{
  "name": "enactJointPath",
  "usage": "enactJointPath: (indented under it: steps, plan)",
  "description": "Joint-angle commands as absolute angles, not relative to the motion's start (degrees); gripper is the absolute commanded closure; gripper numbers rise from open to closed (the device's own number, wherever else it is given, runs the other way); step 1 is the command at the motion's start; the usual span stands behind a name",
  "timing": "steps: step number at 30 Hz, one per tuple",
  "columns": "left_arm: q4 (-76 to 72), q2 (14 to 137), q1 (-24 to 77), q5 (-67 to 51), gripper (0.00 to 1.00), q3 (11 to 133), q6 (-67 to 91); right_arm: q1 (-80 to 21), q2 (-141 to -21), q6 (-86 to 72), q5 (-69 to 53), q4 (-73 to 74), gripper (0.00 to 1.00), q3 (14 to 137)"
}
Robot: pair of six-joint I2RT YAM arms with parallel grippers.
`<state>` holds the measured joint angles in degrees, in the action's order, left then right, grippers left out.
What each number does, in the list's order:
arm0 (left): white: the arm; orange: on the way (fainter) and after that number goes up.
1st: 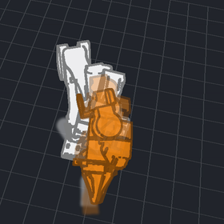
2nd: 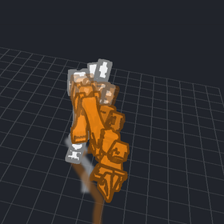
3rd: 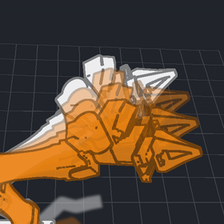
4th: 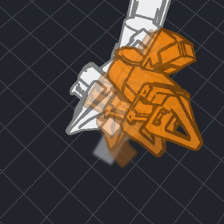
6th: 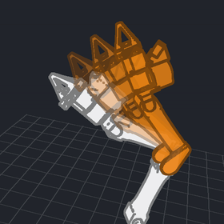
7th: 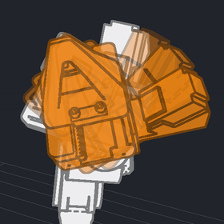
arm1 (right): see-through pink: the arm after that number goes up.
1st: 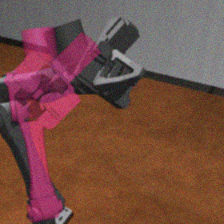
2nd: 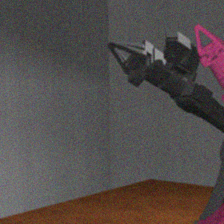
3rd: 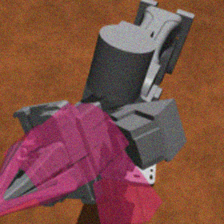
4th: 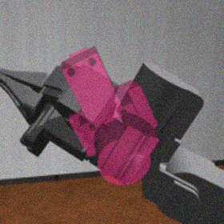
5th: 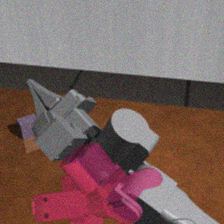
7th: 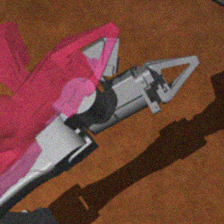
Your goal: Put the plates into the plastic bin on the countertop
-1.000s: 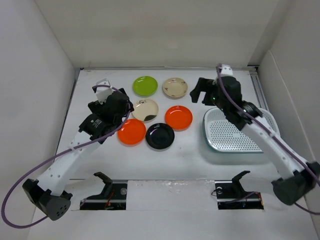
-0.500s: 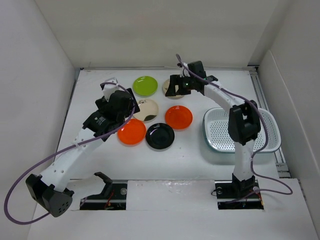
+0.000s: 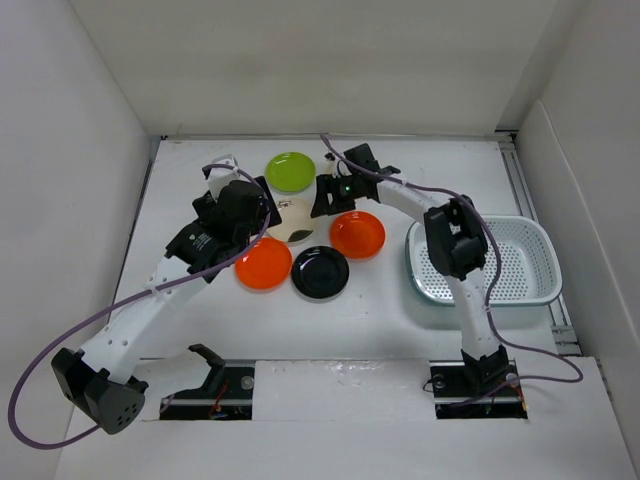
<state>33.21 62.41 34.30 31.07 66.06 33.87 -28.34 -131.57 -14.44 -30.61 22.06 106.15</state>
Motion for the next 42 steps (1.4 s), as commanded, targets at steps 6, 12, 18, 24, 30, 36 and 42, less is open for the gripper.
enactJointPath:
  steps: [6,12,18,24,30,36,42]
  plan:
    - [32.17,61.35,34.28,30.5,0.0,67.24,33.31,-28.48,-136.84,-15.73,-29.97,20.03,0.41,112.32]
    - [32.17,60.73,34.28,31.03,0.0,67.24,33.31,-28.48,-139.48,-16.87,-30.5,20.04,0.53,114.16]
    - [32.17,60.73,34.28,31.03,0.0,67.24,33.31,-28.48,-142.46,-18.72,-32.51,20.65,0.67,116.89]
    - [32.17,60.21,34.28,31.03,0.0,67.24,33.31,-28.48,-143.79,-20.48,-34.54,20.65,0.82,117.42]
    - [32.17,60.21,34.28,31.03,0.0,67.24,33.31,-27.95,-139.05,-23.81,-30.85,19.25,1.0,113.75]
    - [32.17,60.21,34.28,31.03,0.0,67.24,33.31,-27.42,-126.86,-26.89,-27.25,16.7,1.0,108.82]
    - [31.65,60.21,34.28,30.41,0.0,67.24,33.31,-25.05,-110.59,-27.6,-22.42,14.67,1.0,99.6]
